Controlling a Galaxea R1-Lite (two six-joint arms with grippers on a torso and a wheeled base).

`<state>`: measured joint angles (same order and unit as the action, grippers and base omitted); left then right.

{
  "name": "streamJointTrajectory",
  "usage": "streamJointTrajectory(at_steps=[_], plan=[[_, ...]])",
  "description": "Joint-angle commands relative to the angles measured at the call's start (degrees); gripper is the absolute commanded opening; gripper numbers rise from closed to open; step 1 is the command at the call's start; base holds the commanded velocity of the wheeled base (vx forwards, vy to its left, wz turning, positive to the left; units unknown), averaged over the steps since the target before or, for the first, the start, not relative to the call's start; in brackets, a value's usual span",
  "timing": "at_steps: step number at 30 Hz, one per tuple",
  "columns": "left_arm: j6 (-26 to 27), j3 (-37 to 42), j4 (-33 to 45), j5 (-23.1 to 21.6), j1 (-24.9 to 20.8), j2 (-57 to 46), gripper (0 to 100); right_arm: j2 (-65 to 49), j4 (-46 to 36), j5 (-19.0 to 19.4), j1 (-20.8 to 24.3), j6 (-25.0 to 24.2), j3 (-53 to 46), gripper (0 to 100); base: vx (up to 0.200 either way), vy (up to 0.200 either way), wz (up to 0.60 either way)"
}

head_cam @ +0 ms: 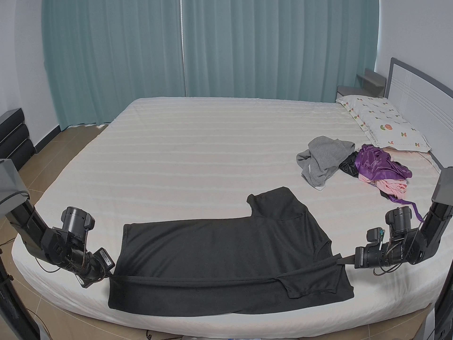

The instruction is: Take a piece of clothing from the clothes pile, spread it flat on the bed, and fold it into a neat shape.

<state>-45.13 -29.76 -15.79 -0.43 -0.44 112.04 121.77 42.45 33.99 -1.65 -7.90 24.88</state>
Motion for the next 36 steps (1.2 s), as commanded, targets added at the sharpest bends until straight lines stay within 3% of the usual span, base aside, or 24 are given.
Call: streamJointTrajectory(at_steps=[1, 14, 15, 16, 25, 30, 36], plan=[[-0.05, -1.88, 0.05, -0.01, 0.00, 3.36, 0, 2.24, -0.17, -0.33, 0.24, -1.33, 2.45, 0, 0.000, 0.000, 0.00], [0.04, -3.90, -0.12, -0.19, -0.18, 7.05, 0, 6.46, 0.09, -1.64, 0.50, -2.03, 4.12, 0, 0.000, 0.000, 0.00], [-0.05, -3.90, -0.12, -0.19, -0.26, 7.05, 100, 6.72, 0.09, -1.73, 0.85, -1.94, 4.12, 0, 0.000, 0.000, 0.00], [-0.05, -3.99, -0.12, -0.19, -0.26, 7.05, 100, 6.81, 0.09, -1.73, 1.21, -2.03, 4.12, 100, 0.000, 0.000, 0.00], [-0.75, -3.38, -0.03, -1.42, 0.44, 4.06, 100, 3.03, 0.36, -1.29, 1.65, -3.70, 2.10, 100, 0.000, 0.000, 0.00], [-0.84, -2.59, -0.03, -4.76, 1.41, -0.25, 100, -1.71, 1.76, -1.03, 1.65, -8.89, -0.71, 100, 0.000, 0.000, 0.00], [-0.75, -4.17, -1.09, -5.37, 1.67, -0.77, 100, -2.24, 12.22, -1.56, 2.17, -16.18, -5.28, 100, 0.000, 0.000, 0.00]])
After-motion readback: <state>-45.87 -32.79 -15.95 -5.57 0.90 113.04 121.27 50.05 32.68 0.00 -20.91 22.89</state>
